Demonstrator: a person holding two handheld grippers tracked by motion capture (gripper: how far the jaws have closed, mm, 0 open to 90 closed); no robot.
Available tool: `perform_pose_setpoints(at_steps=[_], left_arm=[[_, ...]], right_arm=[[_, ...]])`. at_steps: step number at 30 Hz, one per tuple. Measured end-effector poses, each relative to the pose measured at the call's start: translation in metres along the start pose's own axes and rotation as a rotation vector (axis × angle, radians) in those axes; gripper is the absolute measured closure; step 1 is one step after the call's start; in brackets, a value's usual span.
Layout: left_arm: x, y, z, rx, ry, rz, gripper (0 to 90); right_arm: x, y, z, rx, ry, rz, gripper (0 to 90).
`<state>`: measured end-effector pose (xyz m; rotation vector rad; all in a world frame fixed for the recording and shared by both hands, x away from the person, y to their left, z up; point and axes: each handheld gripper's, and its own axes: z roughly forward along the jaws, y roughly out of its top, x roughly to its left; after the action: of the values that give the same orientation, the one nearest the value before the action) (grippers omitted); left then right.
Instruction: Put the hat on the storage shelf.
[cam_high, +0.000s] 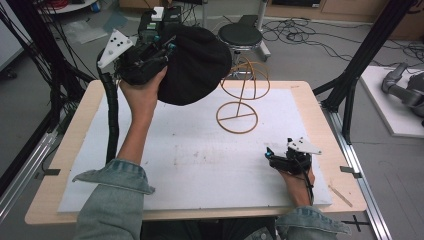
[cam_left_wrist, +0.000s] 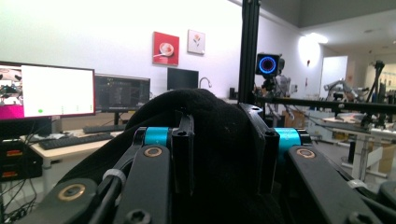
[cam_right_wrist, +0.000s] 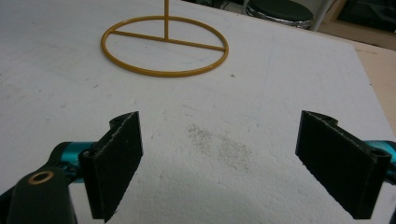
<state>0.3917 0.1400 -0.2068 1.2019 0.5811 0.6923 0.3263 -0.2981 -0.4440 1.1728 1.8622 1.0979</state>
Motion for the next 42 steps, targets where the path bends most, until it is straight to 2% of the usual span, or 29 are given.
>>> perform_pose_setpoints(at_steps=[3,9,18,22,28,33,36,42], left_arm=[[-0.002,-0.004,0.009,-0.013,-0.011,-0.032,67.8],[-0.006,-0.011,0.022,-0.023,-0.037,-0.070,67.8],[-0.011,-0.020,0.036,-0.016,-0.053,-0.089,67.7],[-0.010,-0.026,0.042,-0.023,-0.054,-0.128,67.8],[-0.009,-0.030,0.047,-0.019,-0.060,-0.148,67.8],[-0.009,-0.037,0.054,0.003,-0.065,-0.169,67.7],[-0.009,-0.045,0.061,0.033,-0.069,-0.184,67.7],[-0.011,-0.055,0.069,0.076,-0.071,-0.177,67.7]], right_arm=[[-0.001,0.000,0.000,-0.001,-0.004,-0.004,14.5],[-0.003,-0.001,-0.001,-0.003,-0.005,0.009,14.5],[-0.003,-0.001,-0.001,-0.004,-0.002,0.008,14.5],[-0.003,-0.001,-0.001,-0.004,-0.002,0.008,14.5],[-0.003,-0.001,-0.001,-0.004,-0.002,0.008,14.5],[-0.003,-0.001,-0.001,-0.004,-0.002,0.008,14.5],[-0.004,-0.001,-0.001,-0.004,-0.001,0.008,14.5],[-0.004,-0.001,-0.001,-0.001,0.000,0.013,14.5]])
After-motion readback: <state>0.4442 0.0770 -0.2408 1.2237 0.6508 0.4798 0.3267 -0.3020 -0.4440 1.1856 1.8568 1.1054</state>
